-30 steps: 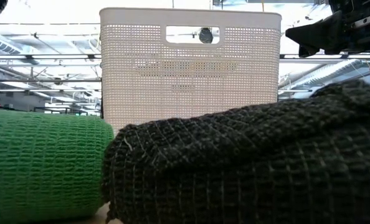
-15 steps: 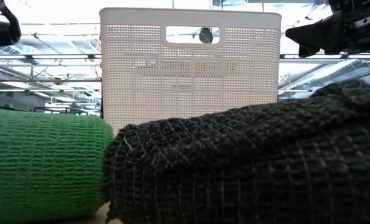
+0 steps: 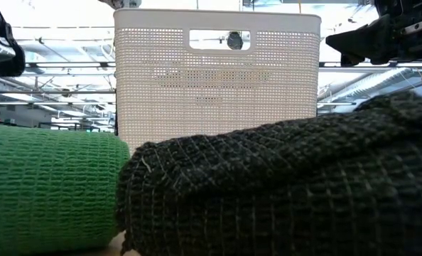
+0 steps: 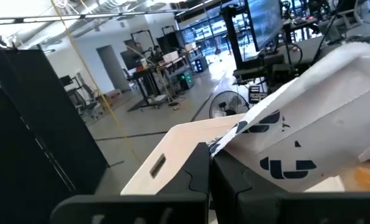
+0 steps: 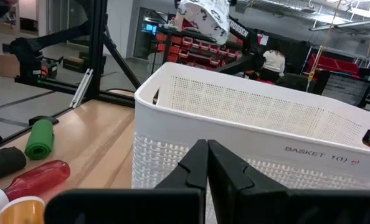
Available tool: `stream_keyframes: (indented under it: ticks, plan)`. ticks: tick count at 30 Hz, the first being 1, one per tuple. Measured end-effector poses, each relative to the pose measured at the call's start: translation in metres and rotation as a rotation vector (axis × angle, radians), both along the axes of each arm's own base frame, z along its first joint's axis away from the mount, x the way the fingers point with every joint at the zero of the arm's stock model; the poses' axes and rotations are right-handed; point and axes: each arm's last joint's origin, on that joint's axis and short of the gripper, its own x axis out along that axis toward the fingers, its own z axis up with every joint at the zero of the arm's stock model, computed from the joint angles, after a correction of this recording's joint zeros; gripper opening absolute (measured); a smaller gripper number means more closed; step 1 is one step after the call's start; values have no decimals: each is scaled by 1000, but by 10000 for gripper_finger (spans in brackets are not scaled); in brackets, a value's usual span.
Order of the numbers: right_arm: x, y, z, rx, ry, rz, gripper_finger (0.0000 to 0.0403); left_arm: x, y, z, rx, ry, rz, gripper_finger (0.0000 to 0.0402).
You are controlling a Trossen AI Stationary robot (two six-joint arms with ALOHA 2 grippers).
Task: Pick & place medical supplies in basket/bin
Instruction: Put the white mailer bag into the white bin
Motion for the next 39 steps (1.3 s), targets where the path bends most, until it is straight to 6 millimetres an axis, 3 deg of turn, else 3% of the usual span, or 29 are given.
stream_keyframes:
  ticks: [6,14,19,23,27,33,39]
  plan:
    - [0,0,-1,-4,11,0,0,-7,19,-4,18,-10,-69,0]
    - [0,0,0,-22,-3,-1,0,-13,30,0,193,-107,-409,0]
    - [0,0,2,-24,-19,-2,0,-18,42,2,243,-125,-362,0]
    - [0,0,2,-22,-20,0,0,-33,72,7,170,-199,-259,0]
    - [0,0,2,-23,-21,1,0,-48,97,-5,121,-282,-306,0]
    - [0,0,2,-48,-23,-1,0,-38,73,-33,243,-210,-594,0]
    - [0,0,2,-48,-22,-1,0,-30,40,-60,176,-114,-975,0]
